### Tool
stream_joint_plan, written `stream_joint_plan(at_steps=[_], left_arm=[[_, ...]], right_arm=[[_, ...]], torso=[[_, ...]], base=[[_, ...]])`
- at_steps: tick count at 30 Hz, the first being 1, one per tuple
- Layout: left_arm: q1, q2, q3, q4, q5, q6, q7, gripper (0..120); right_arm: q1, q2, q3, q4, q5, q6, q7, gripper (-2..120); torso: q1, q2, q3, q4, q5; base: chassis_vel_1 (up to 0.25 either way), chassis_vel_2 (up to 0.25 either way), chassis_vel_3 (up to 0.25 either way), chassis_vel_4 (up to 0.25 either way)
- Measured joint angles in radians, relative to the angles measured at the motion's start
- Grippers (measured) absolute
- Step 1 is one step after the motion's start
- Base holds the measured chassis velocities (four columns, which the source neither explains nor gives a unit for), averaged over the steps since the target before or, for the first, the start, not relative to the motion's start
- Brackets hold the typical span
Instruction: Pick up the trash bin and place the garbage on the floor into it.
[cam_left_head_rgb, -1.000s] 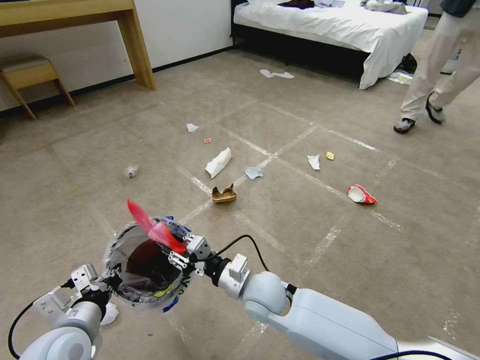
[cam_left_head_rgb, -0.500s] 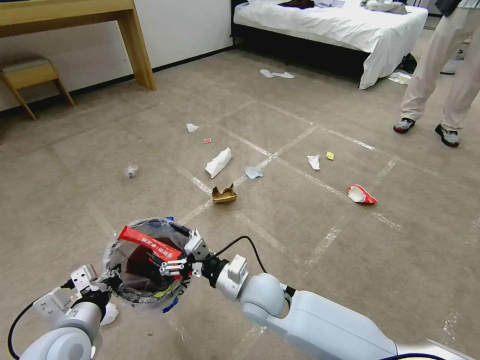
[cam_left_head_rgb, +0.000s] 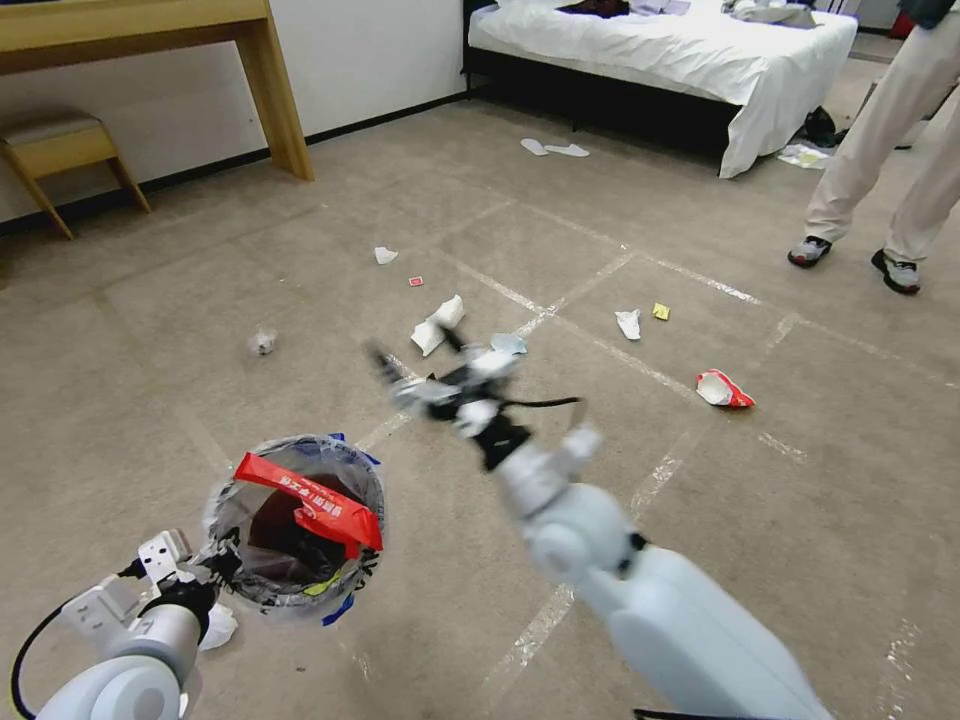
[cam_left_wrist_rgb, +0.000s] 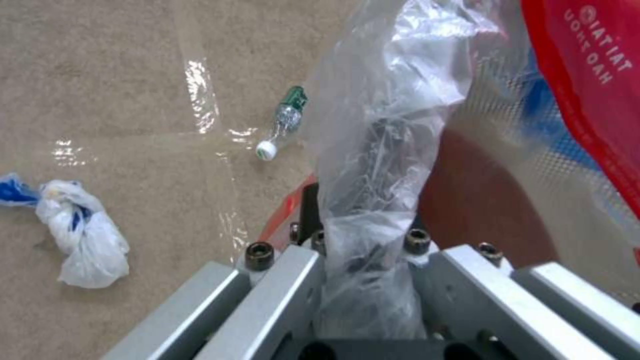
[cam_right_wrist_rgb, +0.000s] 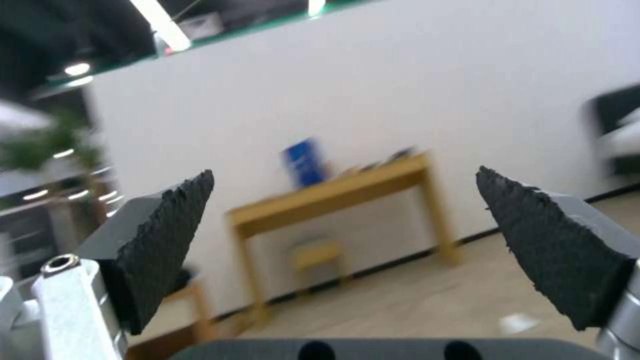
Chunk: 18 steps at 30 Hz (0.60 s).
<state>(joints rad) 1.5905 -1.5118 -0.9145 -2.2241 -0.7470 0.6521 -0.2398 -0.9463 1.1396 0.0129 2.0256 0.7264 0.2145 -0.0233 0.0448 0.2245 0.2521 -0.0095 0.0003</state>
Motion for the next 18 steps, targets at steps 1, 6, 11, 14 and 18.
stream_joint_plan(at_steps=[1, 6, 11, 14, 18], left_arm=[[0.002, 0.000, 0.000, -0.003, 0.001, -0.001, 0.001, 1], [0.007, 0.001, 0.000, -0.013, 0.002, -0.002, 0.004, 1], [0.016, 0.007, -0.003, -0.018, 0.002, -0.009, 0.009, 1], [0.019, 0.009, -0.003, -0.019, 0.003, -0.013, 0.012, 1], [0.020, 0.009, -0.009, -0.022, 0.005, -0.018, 0.016, 1]], right_arm=[[-0.044, -0.006, 0.070, 0.030, -0.009, 0.004, -0.001, 100], [-0.255, -0.003, 0.304, 0.141, -0.093, 0.035, -0.017, 100], [-0.503, 0.078, 0.505, 0.225, -0.257, 0.123, -0.035, 100], [-0.590, 0.112, 0.565, 0.263, -0.340, 0.151, -0.015, 100], [-0.679, 0.158, 0.599, 0.270, -0.452, 0.196, 0.021, 100]], torso=[[0.000, 0.000, 0.000, 0.0000, 0.0000], [0.000, 0.000, 0.000, 0.0002, -0.0002], [0.000, 0.000, 0.000, 0.0003, -0.0001], [0.000, 0.000, 0.000, 0.0002, -0.0005], [0.000, 0.000, 0.000, 0.0005, -0.0006]], base=[[0.000, 0.000, 0.000, 0.000], [0.000, 0.000, 0.000, 0.000], [0.000, 0.000, 0.000, 0.000], [0.000, 0.000, 0.000, 0.000], [0.000, 0.000, 0.000, 0.000]])
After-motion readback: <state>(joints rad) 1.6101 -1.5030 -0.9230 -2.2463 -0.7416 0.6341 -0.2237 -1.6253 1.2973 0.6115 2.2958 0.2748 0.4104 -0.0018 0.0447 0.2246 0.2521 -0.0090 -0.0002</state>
